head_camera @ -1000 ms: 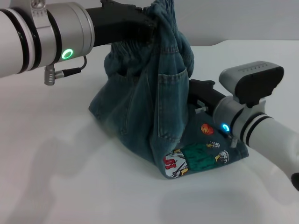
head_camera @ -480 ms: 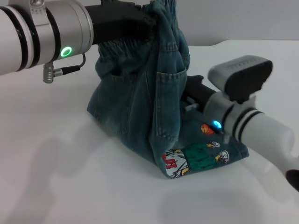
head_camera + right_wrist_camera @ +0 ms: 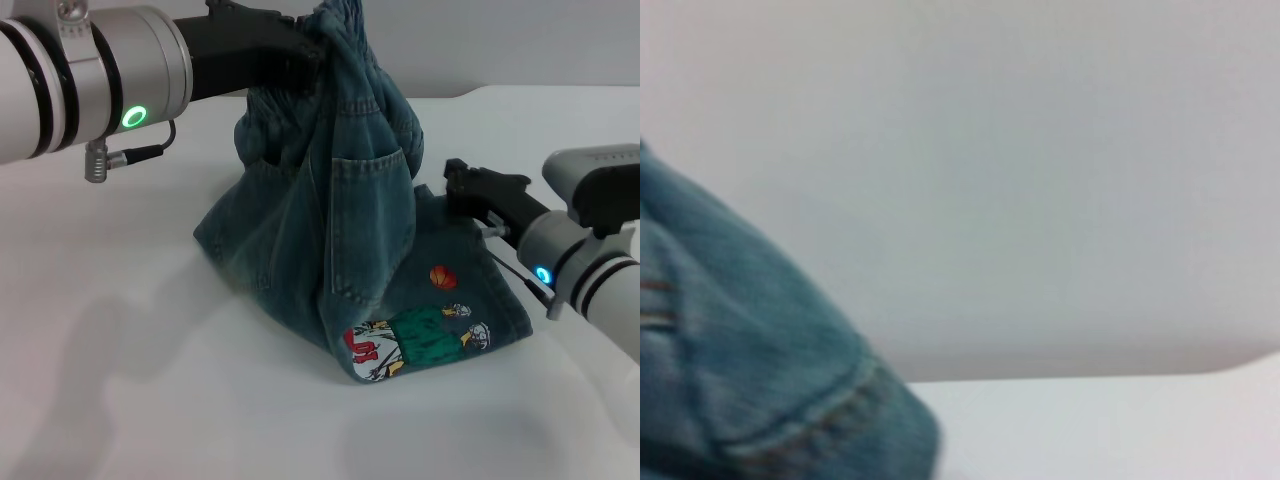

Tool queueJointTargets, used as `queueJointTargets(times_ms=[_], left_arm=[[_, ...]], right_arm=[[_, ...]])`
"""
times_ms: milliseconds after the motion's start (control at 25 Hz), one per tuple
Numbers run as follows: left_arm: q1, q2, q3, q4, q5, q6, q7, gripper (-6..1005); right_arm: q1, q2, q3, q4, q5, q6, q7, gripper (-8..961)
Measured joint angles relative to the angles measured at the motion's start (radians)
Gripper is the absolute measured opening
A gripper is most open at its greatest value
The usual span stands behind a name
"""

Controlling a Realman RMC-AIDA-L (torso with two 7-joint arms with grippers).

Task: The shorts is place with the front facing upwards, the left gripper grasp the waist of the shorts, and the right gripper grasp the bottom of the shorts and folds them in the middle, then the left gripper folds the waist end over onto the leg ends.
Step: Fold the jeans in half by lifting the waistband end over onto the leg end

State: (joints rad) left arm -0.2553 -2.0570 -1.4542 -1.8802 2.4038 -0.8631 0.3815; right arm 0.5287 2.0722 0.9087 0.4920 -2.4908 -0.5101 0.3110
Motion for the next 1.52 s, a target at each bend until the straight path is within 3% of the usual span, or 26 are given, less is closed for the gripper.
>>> queueJointTargets(times_ms=[200,320,480,640,720,840,1080,1240,1440,1520], left_arm=[[0.004,-0.001,0.008,-0.003,0.000,-0.003,0.005,109],[0.010,-0.003,0.034,0.008,0.000,0.004,0.009,110],[0.025,-0.003,0.078,0.035,-0.001,0.029,0.010,111],[0.049,-0.003,0.123,0.054,-0.009,0.068,0.010,112],[0.054,-0.003,0.143,0.058,-0.014,0.084,0.010,112],[0.055,-0.003,0.168,0.079,-0.023,0.115,0.010,113],[0.042,-0.002,0.256,0.200,-0.136,0.280,0.037,114],[0.010,-0.005,0.320,0.273,-0.225,0.332,0.091,115],[-0.041,-0.006,0.350,0.306,-0.253,0.307,0.103,116],[-0.073,-0.006,0.342,0.328,-0.256,0.268,0.096,187]], right_arm=[[-0.028,-0.001,0.048,-0.041,0.003,-0.022,-0.002,-1],[-0.088,-0.023,0.084,-0.024,-0.002,-0.086,-0.004,0],[-0.220,-0.070,0.109,0.090,-0.004,-0.202,-0.051,0],[-0.356,-0.084,0.169,0.242,-0.005,-0.232,-0.182,0],[-0.431,-0.083,0.212,0.335,-0.017,-0.223,-0.269,0],[-0.474,-0.078,0.239,0.385,-0.043,-0.218,-0.299,0],[-0.580,-0.038,0.345,0.499,-0.180,-0.205,-0.311,0],[-0.602,-0.022,0.380,0.542,-0.243,-0.172,-0.312,5],[-0.597,-0.021,0.382,0.549,-0.250,-0.161,-0.312,11],[-0.595,-0.020,0.378,0.551,-0.250,-0.158,-0.312,14]])
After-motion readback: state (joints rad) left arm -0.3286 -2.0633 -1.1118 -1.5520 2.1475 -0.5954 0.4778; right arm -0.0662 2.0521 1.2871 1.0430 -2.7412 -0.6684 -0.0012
